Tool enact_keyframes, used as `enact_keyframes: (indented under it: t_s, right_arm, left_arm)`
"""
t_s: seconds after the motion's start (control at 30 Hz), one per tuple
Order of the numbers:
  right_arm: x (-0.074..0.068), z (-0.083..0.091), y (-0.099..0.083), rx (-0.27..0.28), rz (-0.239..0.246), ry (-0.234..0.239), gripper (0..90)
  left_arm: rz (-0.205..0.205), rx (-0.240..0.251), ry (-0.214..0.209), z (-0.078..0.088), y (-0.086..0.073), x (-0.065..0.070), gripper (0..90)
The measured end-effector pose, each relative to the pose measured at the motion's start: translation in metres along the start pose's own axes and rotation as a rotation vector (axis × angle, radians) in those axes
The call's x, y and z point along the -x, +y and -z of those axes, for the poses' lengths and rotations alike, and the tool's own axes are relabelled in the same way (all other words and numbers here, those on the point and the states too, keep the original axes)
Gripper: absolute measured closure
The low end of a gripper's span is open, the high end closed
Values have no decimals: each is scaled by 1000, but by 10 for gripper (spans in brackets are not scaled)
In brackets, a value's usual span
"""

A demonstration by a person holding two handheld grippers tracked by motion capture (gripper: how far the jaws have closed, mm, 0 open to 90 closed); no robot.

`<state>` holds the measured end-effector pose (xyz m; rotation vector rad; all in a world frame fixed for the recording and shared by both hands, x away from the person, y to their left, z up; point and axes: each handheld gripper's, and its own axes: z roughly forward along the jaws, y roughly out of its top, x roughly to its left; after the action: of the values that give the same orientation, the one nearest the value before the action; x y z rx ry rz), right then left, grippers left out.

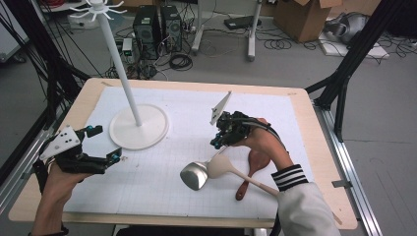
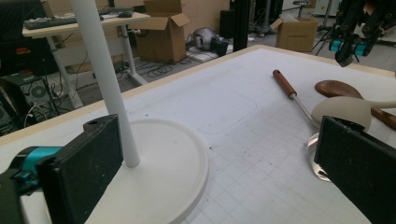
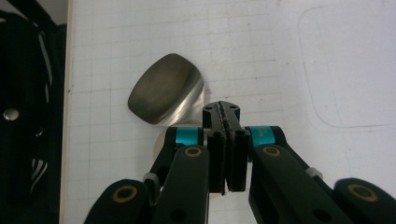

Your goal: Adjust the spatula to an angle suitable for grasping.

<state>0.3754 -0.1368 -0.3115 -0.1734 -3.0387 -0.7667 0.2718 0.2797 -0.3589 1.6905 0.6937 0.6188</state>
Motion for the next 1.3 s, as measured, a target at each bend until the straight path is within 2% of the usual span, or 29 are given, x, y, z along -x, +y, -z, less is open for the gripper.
enact_keyframes:
  t_s: [0.13, 0.33, 0.43, 0.6, 0.73, 1.0, 1.3]
  right_arm:
    - [-8, -5, 4, -18, 39, 13, 895]
    - [-20, -14, 9, -17, 112, 64, 895]
    - [-26, -21, 9, -43, 134, 74, 895]
    - [-34, -30, 9, -75, 157, 95, 895]
    - [-40, -35, 10, -77, 188, 111, 895]
    - [-53, -49, 10, -128, 231, 118, 895]
    - [-67, -71, 10, -197, 273, 146, 894]
  left_arm:
    - [-2, 2, -3, 0, 1, 1, 17]
    - [-5, 8, -2, 2, 2, 1, 17]
    - [-5, 9, -1, 3, 2, 0, 17]
    - [-5, 8, -1, 2, 2, 1, 17]
    - [-7, 3, -7, 0, 1, 2, 17]
    - [-7, -7, -9, -2, 0, 2, 17]
    - [-3, -6, -11, -3, 0, 2, 17]
